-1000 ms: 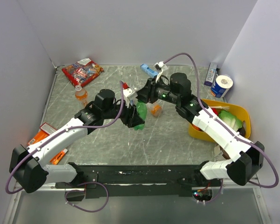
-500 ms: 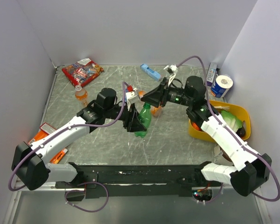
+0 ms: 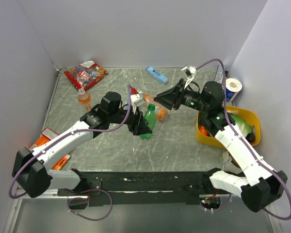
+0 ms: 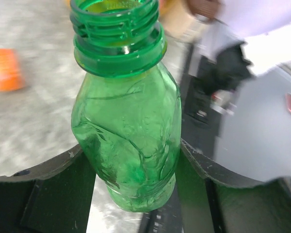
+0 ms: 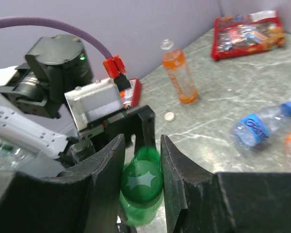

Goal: Unscrew the bottle caps

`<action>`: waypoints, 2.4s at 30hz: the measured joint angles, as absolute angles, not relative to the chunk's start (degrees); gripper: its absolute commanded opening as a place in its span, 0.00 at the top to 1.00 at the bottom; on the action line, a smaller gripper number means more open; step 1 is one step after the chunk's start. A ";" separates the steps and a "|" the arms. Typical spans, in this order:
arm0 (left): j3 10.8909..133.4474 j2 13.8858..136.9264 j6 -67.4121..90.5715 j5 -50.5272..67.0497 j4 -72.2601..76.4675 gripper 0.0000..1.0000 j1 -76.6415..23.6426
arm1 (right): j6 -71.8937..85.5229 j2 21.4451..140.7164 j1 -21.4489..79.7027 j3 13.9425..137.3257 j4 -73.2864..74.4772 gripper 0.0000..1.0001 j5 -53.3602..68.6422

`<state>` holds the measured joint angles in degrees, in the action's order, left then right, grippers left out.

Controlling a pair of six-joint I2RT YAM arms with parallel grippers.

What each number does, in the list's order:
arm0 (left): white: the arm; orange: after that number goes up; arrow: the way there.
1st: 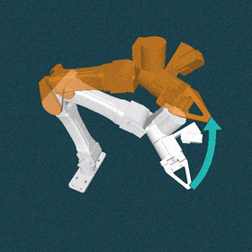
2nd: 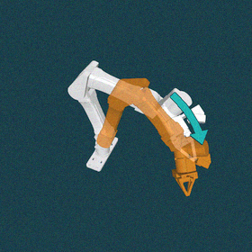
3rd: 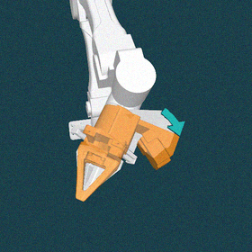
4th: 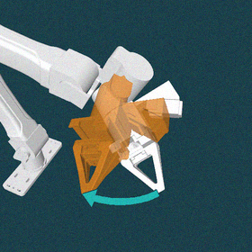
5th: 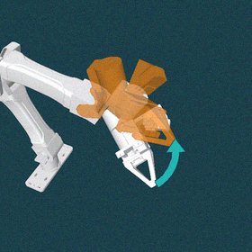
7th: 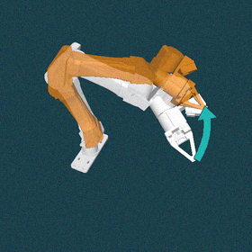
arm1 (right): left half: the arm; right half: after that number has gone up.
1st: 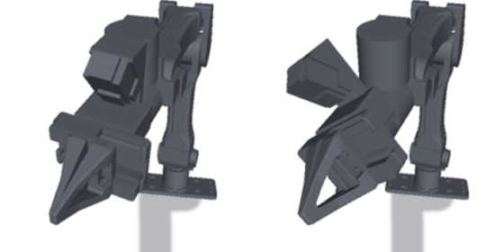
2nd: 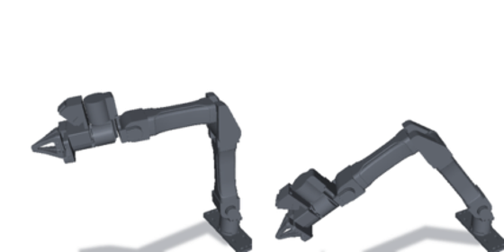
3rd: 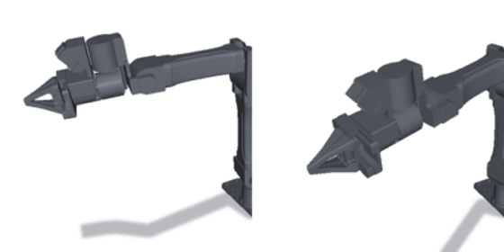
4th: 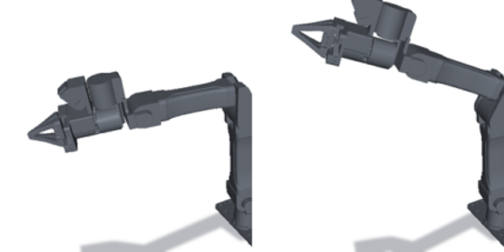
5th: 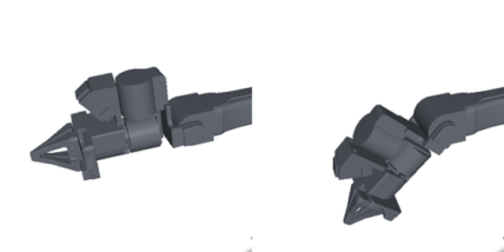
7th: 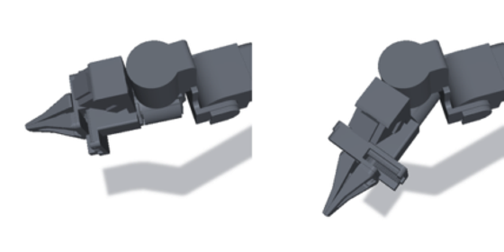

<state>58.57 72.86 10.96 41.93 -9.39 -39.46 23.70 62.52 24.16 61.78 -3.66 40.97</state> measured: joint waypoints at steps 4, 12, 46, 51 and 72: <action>58.46 70.57 11.25 32.53 -9.74 0.60 -37.69 | 21.45 59.48 22.85 61.78 1.13 0.80 36.75; 56.45 55.70 12.60 8.54 -7.03 0.59 -28.12 | 16.64 56.25 22.65 63.66 10.31 0.87 28.03; 54.85 51.46 14.90 -1.56 -5.19 0.58 -15.55 | 16.67 112.14 55.81 74.98 -14.83 0.83 0.60; 54.85 51.46 14.92 -1.54 -5.19 0.58 -15.55 | 16.95 115.35 57.47 74.98 -16.16 0.81 -5.06; 54.85 51.46 15.97 0.38 -5.13 0.57 -15.18 | 18.81 125.03 58.13 82.70 -15.31 0.65 -12.95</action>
